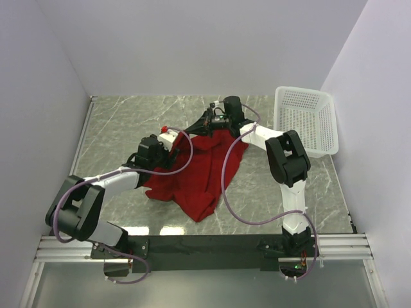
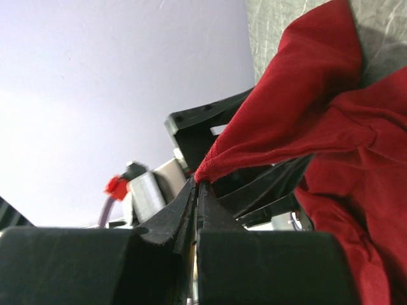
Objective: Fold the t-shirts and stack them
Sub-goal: Flatten the tshirt out
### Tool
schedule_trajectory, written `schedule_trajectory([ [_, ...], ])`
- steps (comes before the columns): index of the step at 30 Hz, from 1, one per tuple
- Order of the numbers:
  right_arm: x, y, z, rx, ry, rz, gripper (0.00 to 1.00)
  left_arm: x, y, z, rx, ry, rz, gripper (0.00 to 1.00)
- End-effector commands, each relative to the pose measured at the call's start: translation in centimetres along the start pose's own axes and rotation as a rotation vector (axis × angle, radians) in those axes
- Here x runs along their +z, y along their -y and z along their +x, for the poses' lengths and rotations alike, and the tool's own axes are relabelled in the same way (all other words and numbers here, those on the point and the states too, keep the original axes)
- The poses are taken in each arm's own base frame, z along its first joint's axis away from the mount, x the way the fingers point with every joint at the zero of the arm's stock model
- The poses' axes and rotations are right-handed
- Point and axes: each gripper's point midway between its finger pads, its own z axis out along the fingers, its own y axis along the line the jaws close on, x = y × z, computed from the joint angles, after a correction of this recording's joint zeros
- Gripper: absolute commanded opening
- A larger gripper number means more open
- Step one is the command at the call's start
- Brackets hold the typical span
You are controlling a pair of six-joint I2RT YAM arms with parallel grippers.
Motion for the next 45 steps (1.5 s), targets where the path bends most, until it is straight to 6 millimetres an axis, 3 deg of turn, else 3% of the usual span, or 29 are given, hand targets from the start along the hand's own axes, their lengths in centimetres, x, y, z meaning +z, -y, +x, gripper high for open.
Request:
schedule_trajectory([
  [1, -1.4, -4.3, 1.0, -0.067, 0.0, -0.079, 0.0, 0.9, -1.2, -2.1, -0.029, 0.056, -0.081, 0.77],
  [6, -1.7, -4.6, 1.0, -0.059, 0.004, -0.088, 0.0, 1.4, -1.9, -0.6, -0.033, 0.015, -0.146, 0.75],
  [11, -2.1, -4.6, 0.7, -0.064, 0.015, -0.088, 0.0, 1.6, -2.4, -0.4, -0.045, 0.005, -0.174, 0.6],
  [16, -2.4, -4.2, 0.2, -0.075, 0.028, -0.073, 0.0, 1.0, -2.3, -1.8, -0.057, 0.029, -0.157, 0.43],
  [18, -2.5, -4.1, 0.0, -0.079, 0.033, -0.07, 0.0, 0.4, -2.3, -2.4, -0.061, 0.042, -0.151, 0.43],
  [21, -2.6, -3.8, -0.2, -0.082, 0.035, -0.064, 0.0, -0.1, -1.6, -2.6, -0.064, 0.048, -0.109, 0.51],
  [25, -2.6, -3.4, -0.5, -0.079, 0.037, -0.059, 0.0, -0.3, -0.7, -2.1, -0.076, 0.035, -0.061, 0.55],
  [31, -2.5, -3.2, -0.4, -0.077, 0.035, -0.054, 0.0, 0.2, -0.6, -1.3, -0.109, 0.007, -0.051, 0.32],
  [37, -2.5, -3.2, -0.4, -0.083, 0.036, -0.056, 0.0, 0.2, -1.5, -1.8, -0.12, 0.008, -0.084, 0.22],
  [42, -2.5, -3.1, -0.4, -0.082, 0.036, -0.055, 0.0, -0.1, -2.5, -2.0, -0.131, 0.016, -0.113, 0.02],
  [45, -2.4, -3.0, -0.2, -0.081, 0.031, -0.055, 0.0, -0.3, -2.9, -2.1, -0.145, 0.025, -0.114, 0.01],
])
